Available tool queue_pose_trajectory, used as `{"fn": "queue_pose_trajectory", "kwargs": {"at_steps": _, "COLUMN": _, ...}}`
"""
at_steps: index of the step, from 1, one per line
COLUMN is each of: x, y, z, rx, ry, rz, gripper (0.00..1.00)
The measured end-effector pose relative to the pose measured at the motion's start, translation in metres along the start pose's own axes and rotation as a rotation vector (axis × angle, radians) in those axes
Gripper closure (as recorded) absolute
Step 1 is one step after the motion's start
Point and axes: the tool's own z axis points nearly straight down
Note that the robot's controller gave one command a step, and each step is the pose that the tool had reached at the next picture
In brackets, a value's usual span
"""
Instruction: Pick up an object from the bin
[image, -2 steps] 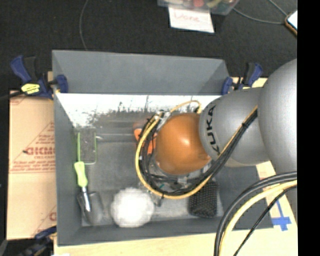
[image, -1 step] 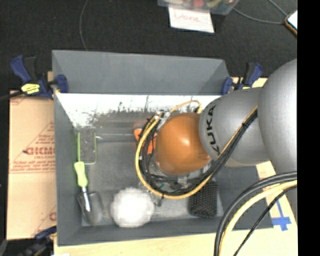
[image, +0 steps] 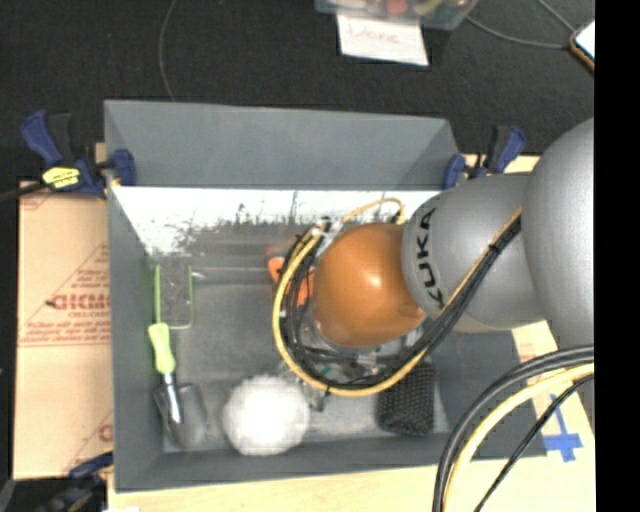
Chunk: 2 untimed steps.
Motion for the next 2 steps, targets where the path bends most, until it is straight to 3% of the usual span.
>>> {"fn": "queue_pose_trajectory", "kwargs": {"at_steps": 2, "x": 0.001, "y": 0.001, "z": -0.027, "rx": -0.004, "ry": 0.004, "rz": 0.003, "gripper": 1.00}}
